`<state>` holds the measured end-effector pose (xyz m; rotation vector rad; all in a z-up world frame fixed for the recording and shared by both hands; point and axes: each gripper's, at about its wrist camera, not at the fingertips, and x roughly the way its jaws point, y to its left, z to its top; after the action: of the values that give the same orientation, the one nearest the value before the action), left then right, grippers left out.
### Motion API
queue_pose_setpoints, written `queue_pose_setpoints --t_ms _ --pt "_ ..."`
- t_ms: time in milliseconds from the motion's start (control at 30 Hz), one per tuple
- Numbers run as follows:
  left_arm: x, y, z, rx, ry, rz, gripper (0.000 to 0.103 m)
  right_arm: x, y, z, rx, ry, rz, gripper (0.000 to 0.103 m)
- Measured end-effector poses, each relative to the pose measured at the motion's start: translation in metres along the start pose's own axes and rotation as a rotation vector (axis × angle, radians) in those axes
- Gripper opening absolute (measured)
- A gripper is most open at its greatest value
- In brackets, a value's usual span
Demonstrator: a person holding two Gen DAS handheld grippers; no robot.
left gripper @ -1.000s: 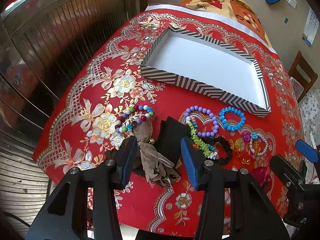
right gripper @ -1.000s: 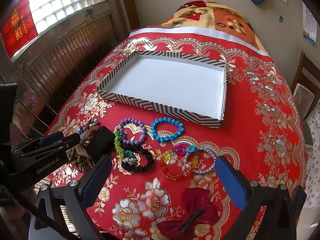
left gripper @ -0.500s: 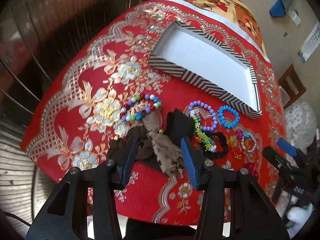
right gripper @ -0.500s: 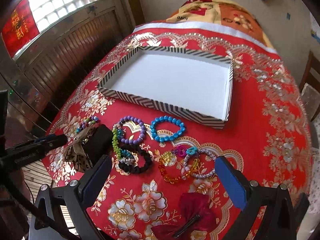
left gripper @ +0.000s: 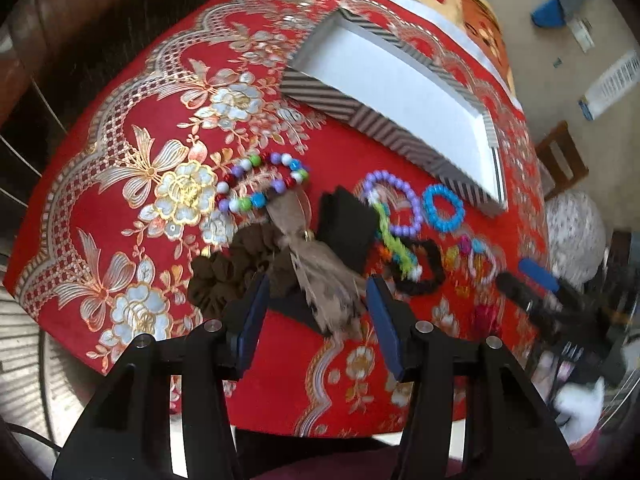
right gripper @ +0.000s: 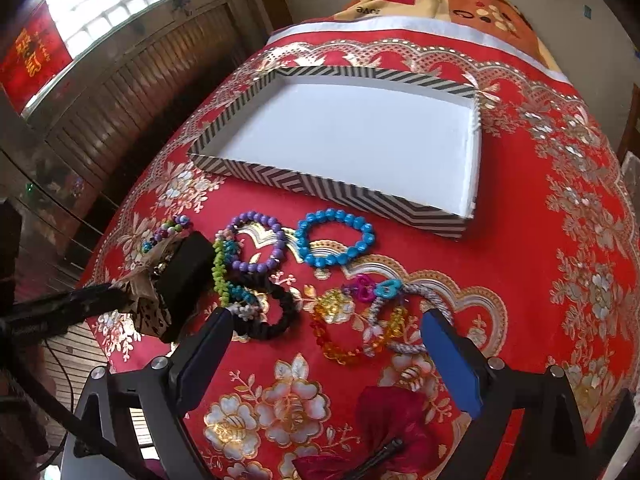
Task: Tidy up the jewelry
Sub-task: 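Grasp the brown scrunchie with the left gripper while the right gripper grasps the blue bracelet, then carry the scrunchie and blue bracelet into the tray and open both grippers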
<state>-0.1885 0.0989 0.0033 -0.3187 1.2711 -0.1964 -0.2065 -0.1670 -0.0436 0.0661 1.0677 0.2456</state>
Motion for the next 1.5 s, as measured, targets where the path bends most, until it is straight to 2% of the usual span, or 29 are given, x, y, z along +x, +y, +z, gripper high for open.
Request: queue_pose_setpoints --t_ms 133,300,367,433,533,700,833,967,1167,1500 --pt "0.011 -0.002 0.013 -0.005 0.019 0.034 0.050 0.007 0.005 0.005 -0.014 0.005 0.001 0.088" --pt "0.037 -0.005 0.023 0.021 0.061 0.110 0.049 0.019 -0.003 0.010 0.005 0.023 -0.005 0.088" --pt "0.045 -0.003 0.023 0.023 0.086 0.121 0.033 0.025 -0.011 0.014 0.025 0.026 -0.003 0.085" --pt "0.050 -0.001 0.021 0.023 0.105 0.116 0.025 0.032 -0.022 0.020 0.056 0.030 -0.016 0.078" --pt "0.049 0.004 0.021 0.013 0.098 0.097 0.018 0.045 -0.034 0.028 0.084 0.040 -0.032 0.064" --pt "0.034 0.015 0.025 -0.010 0.089 0.051 0.016 0.069 -0.044 0.039 0.115 0.057 -0.035 0.044" --pt "0.018 0.017 0.026 -0.014 0.078 0.021 0.016 0.077 -0.040 0.047 0.092 0.036 -0.066 0.034" --pt "0.000 0.016 0.028 -0.015 0.066 -0.026 0.016 0.082 -0.031 0.052 0.029 0.031 -0.096 0.009" --pt "-0.020 0.006 0.031 -0.008 0.022 -0.050 0.016 0.067 -0.035 0.048 0.034 0.007 -0.046 0.008" --pt "-0.041 -0.034 0.069 0.054 -0.048 -0.120 0.016 -0.005 -0.036 0.056 0.053 -0.102 0.046 0.008"
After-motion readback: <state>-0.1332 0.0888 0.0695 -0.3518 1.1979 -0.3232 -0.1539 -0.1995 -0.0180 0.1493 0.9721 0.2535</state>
